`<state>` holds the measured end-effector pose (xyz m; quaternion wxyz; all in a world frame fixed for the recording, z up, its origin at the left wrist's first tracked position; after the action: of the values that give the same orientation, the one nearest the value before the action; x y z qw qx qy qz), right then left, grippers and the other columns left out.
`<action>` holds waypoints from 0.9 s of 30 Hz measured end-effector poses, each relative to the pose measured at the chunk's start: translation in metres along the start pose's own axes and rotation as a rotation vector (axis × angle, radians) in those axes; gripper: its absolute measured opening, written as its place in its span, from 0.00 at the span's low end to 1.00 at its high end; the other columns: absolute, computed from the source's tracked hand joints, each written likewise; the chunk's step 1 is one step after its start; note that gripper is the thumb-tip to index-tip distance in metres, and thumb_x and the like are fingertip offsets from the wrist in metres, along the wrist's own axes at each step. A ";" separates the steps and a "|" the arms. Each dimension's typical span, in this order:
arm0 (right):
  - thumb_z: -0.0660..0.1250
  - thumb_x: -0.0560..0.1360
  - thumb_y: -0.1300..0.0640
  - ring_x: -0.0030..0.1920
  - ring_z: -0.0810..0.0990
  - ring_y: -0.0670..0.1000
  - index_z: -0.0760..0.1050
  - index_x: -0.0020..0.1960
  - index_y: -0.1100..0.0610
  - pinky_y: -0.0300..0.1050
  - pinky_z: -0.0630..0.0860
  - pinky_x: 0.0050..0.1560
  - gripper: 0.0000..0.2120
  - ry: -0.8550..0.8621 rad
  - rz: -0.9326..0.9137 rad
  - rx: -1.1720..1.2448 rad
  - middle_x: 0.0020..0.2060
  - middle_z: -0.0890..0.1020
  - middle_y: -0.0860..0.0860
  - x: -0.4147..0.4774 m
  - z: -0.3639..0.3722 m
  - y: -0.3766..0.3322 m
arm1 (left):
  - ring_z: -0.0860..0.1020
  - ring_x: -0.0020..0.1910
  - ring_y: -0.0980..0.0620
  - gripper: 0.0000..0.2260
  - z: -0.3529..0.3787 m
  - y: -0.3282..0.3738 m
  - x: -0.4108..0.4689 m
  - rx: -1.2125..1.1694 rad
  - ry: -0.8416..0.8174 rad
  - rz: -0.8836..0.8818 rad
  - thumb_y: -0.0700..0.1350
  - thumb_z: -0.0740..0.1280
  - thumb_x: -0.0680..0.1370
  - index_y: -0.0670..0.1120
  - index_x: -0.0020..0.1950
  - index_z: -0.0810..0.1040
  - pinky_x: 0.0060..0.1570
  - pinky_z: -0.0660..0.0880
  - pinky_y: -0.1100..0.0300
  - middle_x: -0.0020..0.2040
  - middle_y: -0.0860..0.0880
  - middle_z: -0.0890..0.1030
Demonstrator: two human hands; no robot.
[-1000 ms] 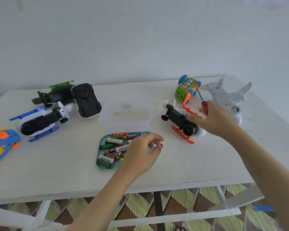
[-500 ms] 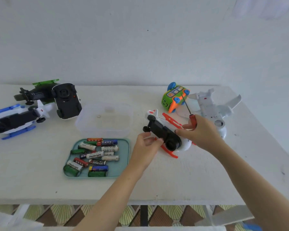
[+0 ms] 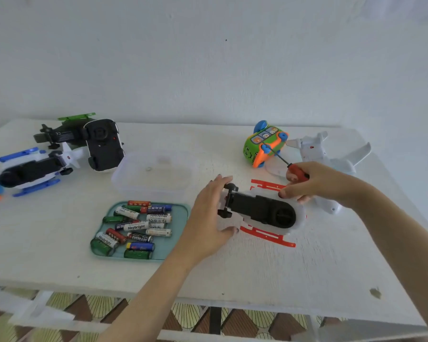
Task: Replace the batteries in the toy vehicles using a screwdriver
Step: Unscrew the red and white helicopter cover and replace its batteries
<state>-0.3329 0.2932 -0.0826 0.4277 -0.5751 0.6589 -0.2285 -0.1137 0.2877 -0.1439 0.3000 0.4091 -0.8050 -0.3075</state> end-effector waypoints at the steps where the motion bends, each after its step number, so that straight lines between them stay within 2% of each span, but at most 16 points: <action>1: 0.76 0.68 0.60 0.32 0.74 0.45 0.63 0.36 0.56 0.36 0.76 0.38 0.20 -0.042 0.008 0.017 0.31 0.70 0.49 0.001 -0.001 0.001 | 0.55 0.76 0.56 0.40 0.000 -0.001 0.001 0.013 0.024 0.003 0.43 0.77 0.70 0.69 0.67 0.55 0.74 0.53 0.56 0.76 0.55 0.60; 3: 0.78 0.65 0.60 0.32 0.74 0.44 0.63 0.36 0.55 0.35 0.76 0.37 0.22 -0.129 0.010 0.059 0.30 0.71 0.48 0.002 0.000 0.003 | 0.58 0.75 0.54 0.37 -0.001 -0.002 0.003 0.017 0.077 -0.001 0.46 0.78 0.69 0.62 0.70 0.61 0.74 0.55 0.53 0.73 0.53 0.67; 4: 0.78 0.63 0.58 0.31 0.73 0.44 0.63 0.37 0.55 0.35 0.76 0.37 0.22 -0.164 0.007 0.075 0.29 0.71 0.47 0.003 0.002 0.005 | 0.61 0.73 0.54 0.34 -0.002 -0.003 0.003 0.011 0.100 0.008 0.46 0.78 0.68 0.58 0.70 0.66 0.73 0.58 0.54 0.69 0.53 0.71; 6: 0.75 0.61 0.55 0.29 0.72 0.43 0.63 0.37 0.55 0.33 0.75 0.35 0.19 -0.205 -0.004 0.107 0.27 0.71 0.45 0.005 0.005 0.006 | 0.70 0.64 0.55 0.29 -0.004 -0.005 0.003 0.025 0.148 0.051 0.46 0.79 0.66 0.51 0.65 0.74 0.66 0.64 0.66 0.60 0.56 0.76; 8: 0.75 0.61 0.55 0.28 0.71 0.42 0.63 0.37 0.55 0.32 0.73 0.33 0.20 -0.225 -0.018 0.115 0.26 0.70 0.45 0.006 0.006 0.007 | 0.73 0.55 0.57 0.25 -0.005 -0.007 0.000 0.053 0.175 0.083 0.48 0.80 0.65 0.47 0.60 0.78 0.55 0.66 0.74 0.52 0.57 0.77; 11: 0.79 0.63 0.52 0.29 0.70 0.42 0.62 0.36 0.54 0.32 0.72 0.33 0.24 -0.198 -0.061 0.092 0.27 0.69 0.44 0.007 0.006 0.004 | 0.72 0.49 0.57 0.25 -0.004 -0.008 -0.007 0.080 0.207 0.102 0.54 0.77 0.66 0.46 0.60 0.80 0.49 0.66 0.73 0.47 0.54 0.77; 13: 0.71 0.68 0.48 0.35 0.77 0.44 0.66 0.36 0.54 0.35 0.75 0.40 0.16 -0.119 -0.144 0.105 0.32 0.75 0.46 0.007 0.004 -0.004 | 0.70 0.46 0.56 0.24 -0.002 -0.005 -0.012 0.095 0.239 0.113 0.56 0.76 0.67 0.46 0.59 0.80 0.47 0.66 0.73 0.45 0.52 0.76; 15: 0.63 0.75 0.46 0.49 0.82 0.48 0.74 0.45 0.53 0.43 0.77 0.55 0.10 0.000 -0.203 0.165 0.45 0.84 0.49 0.007 -0.001 -0.009 | 0.70 0.45 0.54 0.22 0.001 -0.005 -0.014 0.107 0.259 0.101 0.53 0.78 0.67 0.46 0.57 0.81 0.45 0.65 0.72 0.43 0.51 0.74; 16: 0.60 0.77 0.45 0.52 0.82 0.50 0.76 0.50 0.54 0.47 0.76 0.60 0.14 0.058 -0.217 0.179 0.49 0.84 0.51 0.008 -0.004 -0.011 | 0.70 0.44 0.54 0.22 0.002 -0.005 -0.014 0.112 0.264 0.095 0.52 0.78 0.67 0.46 0.57 0.81 0.45 0.65 0.72 0.43 0.51 0.74; 18: 0.55 0.80 0.43 0.54 0.81 0.52 0.76 0.55 0.60 0.52 0.74 0.63 0.21 0.183 -0.228 0.188 0.49 0.84 0.51 0.008 -0.010 -0.014 | 0.69 0.44 0.56 0.22 0.004 -0.004 -0.017 0.106 0.289 0.092 0.55 0.76 0.67 0.46 0.57 0.80 0.46 0.65 0.72 0.43 0.52 0.73; 20: 0.49 0.83 0.48 0.52 0.82 0.52 0.77 0.53 0.65 0.52 0.75 0.60 0.24 0.278 -0.233 0.245 0.46 0.85 0.51 0.005 -0.015 -0.018 | 0.67 0.44 0.59 0.23 0.004 -0.003 -0.020 0.072 0.336 0.085 0.59 0.71 0.68 0.47 0.57 0.80 0.47 0.64 0.74 0.42 0.54 0.71; 22: 0.46 0.83 0.53 0.46 0.83 0.51 0.76 0.43 0.62 0.45 0.76 0.53 0.24 0.351 -0.261 0.347 0.39 0.85 0.50 -0.001 -0.019 -0.023 | 0.68 0.48 0.59 0.21 0.005 -0.005 -0.022 0.021 0.378 0.050 0.59 0.70 0.68 0.49 0.56 0.80 0.49 0.62 0.76 0.44 0.56 0.70; 24: 0.46 0.82 0.57 0.37 0.79 0.52 0.70 0.37 0.59 0.40 0.75 0.42 0.21 0.424 -0.286 0.386 0.30 0.82 0.50 -0.008 -0.024 -0.027 | 0.70 0.49 0.57 0.19 0.007 -0.007 -0.021 -0.015 0.413 0.019 0.54 0.75 0.68 0.50 0.56 0.79 0.51 0.63 0.77 0.46 0.57 0.71; 27: 0.51 0.81 0.59 0.26 0.70 0.50 0.69 0.38 0.59 0.36 0.70 0.30 0.16 0.472 -0.324 0.232 0.22 0.72 0.52 -0.013 -0.028 -0.031 | 0.71 0.57 0.57 0.17 0.010 -0.005 -0.017 -0.106 0.458 0.006 0.45 0.78 0.68 0.51 0.55 0.78 0.57 0.63 0.77 0.57 0.56 0.70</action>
<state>-0.3385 0.2930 -0.0392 0.2836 -0.5511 0.6091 -0.4948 -0.1104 0.3020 -0.1579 0.4968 0.4494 -0.7000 -0.2475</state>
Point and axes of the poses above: each hand's wrist, its own x-axis towards the middle knuckle, its own z-axis out of the palm, y = z × x, the point moved 5 cm from there along x, towards the middle knuckle
